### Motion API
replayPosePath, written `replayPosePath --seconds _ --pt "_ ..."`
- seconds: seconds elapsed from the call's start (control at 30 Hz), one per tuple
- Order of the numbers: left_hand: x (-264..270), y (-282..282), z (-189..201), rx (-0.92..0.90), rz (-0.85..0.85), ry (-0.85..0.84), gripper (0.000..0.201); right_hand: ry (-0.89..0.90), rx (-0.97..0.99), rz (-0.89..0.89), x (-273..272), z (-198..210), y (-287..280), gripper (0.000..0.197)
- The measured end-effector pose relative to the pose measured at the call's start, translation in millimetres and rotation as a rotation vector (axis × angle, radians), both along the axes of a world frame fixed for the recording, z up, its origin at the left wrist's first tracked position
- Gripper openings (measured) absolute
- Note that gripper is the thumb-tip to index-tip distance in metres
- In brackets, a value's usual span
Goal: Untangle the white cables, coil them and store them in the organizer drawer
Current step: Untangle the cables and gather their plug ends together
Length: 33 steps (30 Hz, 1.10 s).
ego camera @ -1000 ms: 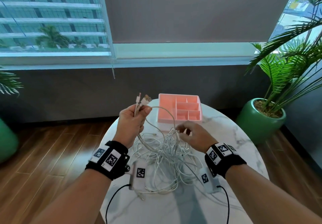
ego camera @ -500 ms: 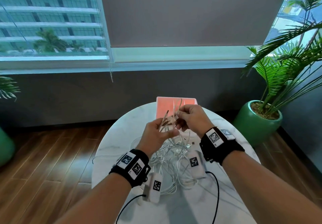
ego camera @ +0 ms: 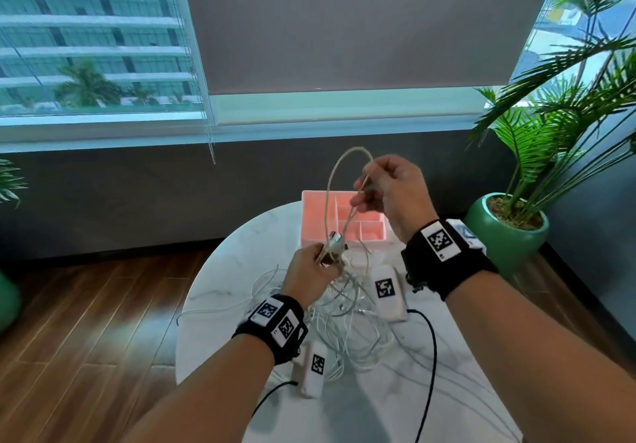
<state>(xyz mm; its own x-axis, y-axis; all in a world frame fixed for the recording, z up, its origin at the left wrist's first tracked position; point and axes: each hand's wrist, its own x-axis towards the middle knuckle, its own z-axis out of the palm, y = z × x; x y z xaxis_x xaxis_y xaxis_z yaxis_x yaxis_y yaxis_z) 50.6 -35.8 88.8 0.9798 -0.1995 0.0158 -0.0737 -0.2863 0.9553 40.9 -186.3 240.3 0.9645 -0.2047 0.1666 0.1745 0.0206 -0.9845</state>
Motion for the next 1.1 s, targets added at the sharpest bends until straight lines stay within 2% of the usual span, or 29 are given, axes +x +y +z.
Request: replayPosePath --seconds 0.13,0.2,0.27,0.37,0.43,0.53,0.63,0.8,0.97,1.1 --pt "-5.3 12.4 -16.6 0.150 -0.093 0.095 0.011 -0.160 0.265 -0.011 2.9 51.8 1.3 0.018" --pt "-10.0 19.9 -26.4 0.112 -0.059 0.152 0.013 -0.218 0.232 0.024 8.2 74.2 -4.1 0.019" --pt "-10.2 26.4 -29.1 0.064 0.007 0.164 0.017 -0.196 0.073 0.026 14.4 79.8 -10.9 0.019" --pt "-6.8 37.9 -20.2 -0.049 0.069 0.149 0.011 -0.083 -0.132 -0.050 23.8 61.1 -22.6 0.014" --pt "-5.5 46.4 -13.2 -0.116 0.072 0.161 0.012 -0.016 -0.144 -0.110 27.4 42.3 -32.7 0.012" --pt "-0.2 56.1 -11.5 -0.153 0.090 0.195 0.023 0.085 0.004 -0.151 29.3 11.5 -49.2 0.011" --pt "3.2 60.0 -12.9 -0.166 0.104 0.208 0.024 0.148 0.126 -0.128 26.3 -10.7 -55.5 0.012" --pt "3.2 53.9 -8.0 -0.216 0.112 0.215 0.026 0.153 0.500 -0.164 22.6 -9.9 -58.1 0.016" --pt "5.0 26.9 16.4 -0.397 0.043 0.160 0.025 0.260 0.404 -0.060 15.7 -30.2 -29.4 0.010" --pt "10.8 9.6 26.2 -0.492 0.043 0.160 0.022 0.282 0.451 -0.027 11.1 -47.6 -11.4 0.011"
